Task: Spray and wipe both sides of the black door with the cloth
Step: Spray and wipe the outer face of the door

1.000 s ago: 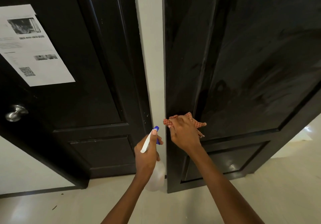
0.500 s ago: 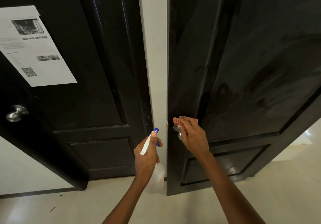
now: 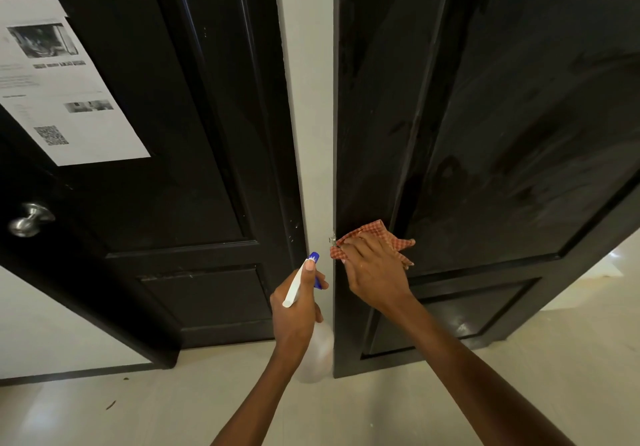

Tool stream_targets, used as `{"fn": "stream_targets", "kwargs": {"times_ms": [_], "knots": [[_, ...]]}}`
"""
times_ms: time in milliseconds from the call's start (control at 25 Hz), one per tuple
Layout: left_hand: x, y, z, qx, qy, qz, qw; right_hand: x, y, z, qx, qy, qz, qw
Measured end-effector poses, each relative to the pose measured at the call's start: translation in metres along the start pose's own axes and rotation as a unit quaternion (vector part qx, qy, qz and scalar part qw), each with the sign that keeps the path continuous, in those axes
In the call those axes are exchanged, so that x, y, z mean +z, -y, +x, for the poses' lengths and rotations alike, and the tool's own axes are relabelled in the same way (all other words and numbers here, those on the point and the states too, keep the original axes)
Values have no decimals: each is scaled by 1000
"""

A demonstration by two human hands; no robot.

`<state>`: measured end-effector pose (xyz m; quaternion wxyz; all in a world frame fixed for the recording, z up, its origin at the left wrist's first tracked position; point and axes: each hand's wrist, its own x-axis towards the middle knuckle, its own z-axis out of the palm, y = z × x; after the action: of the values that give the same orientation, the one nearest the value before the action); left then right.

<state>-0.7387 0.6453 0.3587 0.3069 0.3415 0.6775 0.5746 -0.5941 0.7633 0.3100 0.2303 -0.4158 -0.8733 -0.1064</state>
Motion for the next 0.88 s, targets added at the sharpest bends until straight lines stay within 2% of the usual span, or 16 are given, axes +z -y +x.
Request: {"fn": "stream_targets", "kwargs": {"times_ms": [80, 200, 280, 360, 520, 600, 680, 760, 880], "knots": [[-2, 0, 1, 6, -4, 1, 1000, -3, -7, -1, 10, -1, 9, 1000], [-5, 7, 2, 14, -6, -1, 1000, -3, -16, -9, 92, -55, 72, 992], [-8, 10, 2, 7, -9, -6, 1000, -2, -15, -11, 113, -76, 96, 986], [-7, 9, 0, 8, -7, -12, 1000, -1, -17, -9, 85, -63, 79, 991], [7, 5, -3, -17, -5, -20, 1000, -4, -24, -3, -30, 26, 4, 999], [12, 8, -1, -37, -3, -16, 999, -2, -26, 0, -28, 47, -7, 998], [14, 11, 1, -35, 1, -16, 999, 4, -26, -5, 32, 24, 39, 998], [13, 11, 0, -20, 1, -18, 1000, 13, -24, -14, 122, -37, 147, 981], [5, 5, -5, 4, 2, -22, 1000, 20, -11, -17, 258, -104, 328, 903]]}}
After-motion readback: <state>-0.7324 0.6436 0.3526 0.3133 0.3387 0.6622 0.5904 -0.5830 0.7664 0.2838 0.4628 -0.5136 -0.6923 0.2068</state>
